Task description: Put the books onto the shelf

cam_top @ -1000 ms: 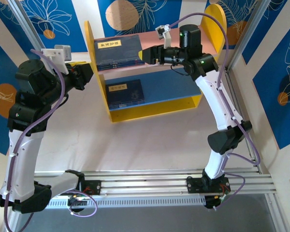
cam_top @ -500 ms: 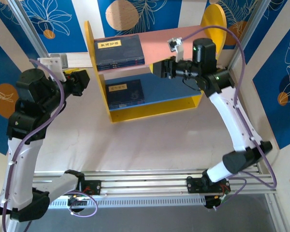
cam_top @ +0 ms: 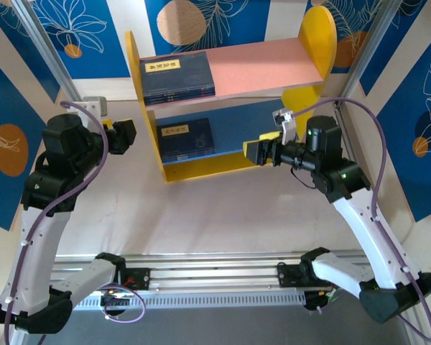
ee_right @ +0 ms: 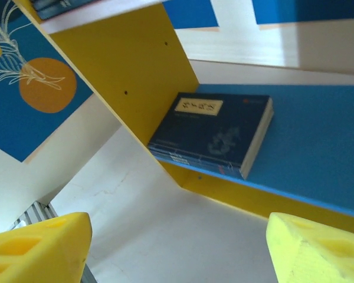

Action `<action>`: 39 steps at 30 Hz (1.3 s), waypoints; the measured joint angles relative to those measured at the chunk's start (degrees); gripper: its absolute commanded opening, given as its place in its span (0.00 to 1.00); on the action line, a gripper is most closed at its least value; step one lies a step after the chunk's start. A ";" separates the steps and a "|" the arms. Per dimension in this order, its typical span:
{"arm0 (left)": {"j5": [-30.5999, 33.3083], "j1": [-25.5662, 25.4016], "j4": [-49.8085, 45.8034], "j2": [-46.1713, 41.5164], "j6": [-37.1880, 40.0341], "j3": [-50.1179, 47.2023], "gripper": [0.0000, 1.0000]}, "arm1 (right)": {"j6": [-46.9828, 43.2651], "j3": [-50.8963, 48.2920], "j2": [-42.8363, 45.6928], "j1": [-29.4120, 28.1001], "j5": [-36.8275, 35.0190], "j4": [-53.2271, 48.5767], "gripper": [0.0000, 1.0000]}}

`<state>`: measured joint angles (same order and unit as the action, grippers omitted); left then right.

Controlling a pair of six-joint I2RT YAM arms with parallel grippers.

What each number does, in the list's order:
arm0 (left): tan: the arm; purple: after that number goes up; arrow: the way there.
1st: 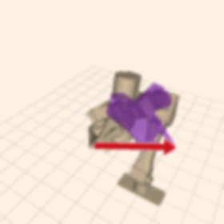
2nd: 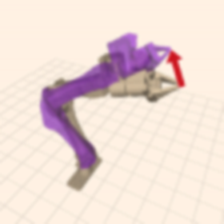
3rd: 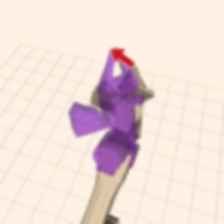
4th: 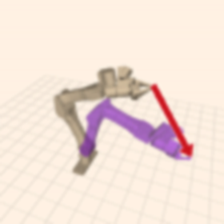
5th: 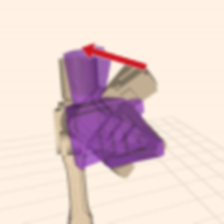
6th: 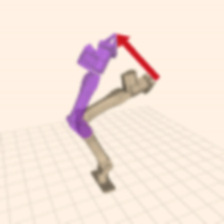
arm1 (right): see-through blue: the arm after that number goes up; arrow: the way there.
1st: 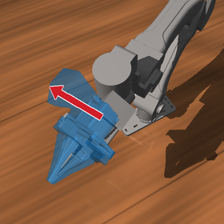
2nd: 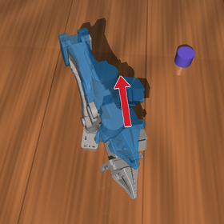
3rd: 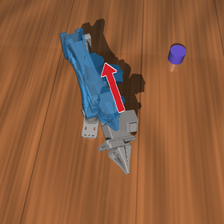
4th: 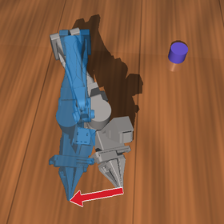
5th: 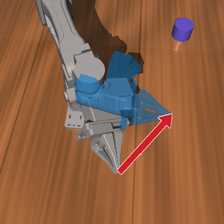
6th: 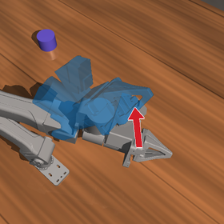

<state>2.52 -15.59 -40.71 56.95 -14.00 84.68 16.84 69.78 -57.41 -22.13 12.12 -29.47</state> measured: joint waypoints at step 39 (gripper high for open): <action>16.48 1.79 12.68 4.79 3.87 -28.61 1.00 | -2.19 -7.98 12.11 20.46 -0.04 -14.19 0.99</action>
<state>19.00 -13.80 -28.03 61.73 -10.13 56.07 14.66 61.80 -45.30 -1.67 12.08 -43.66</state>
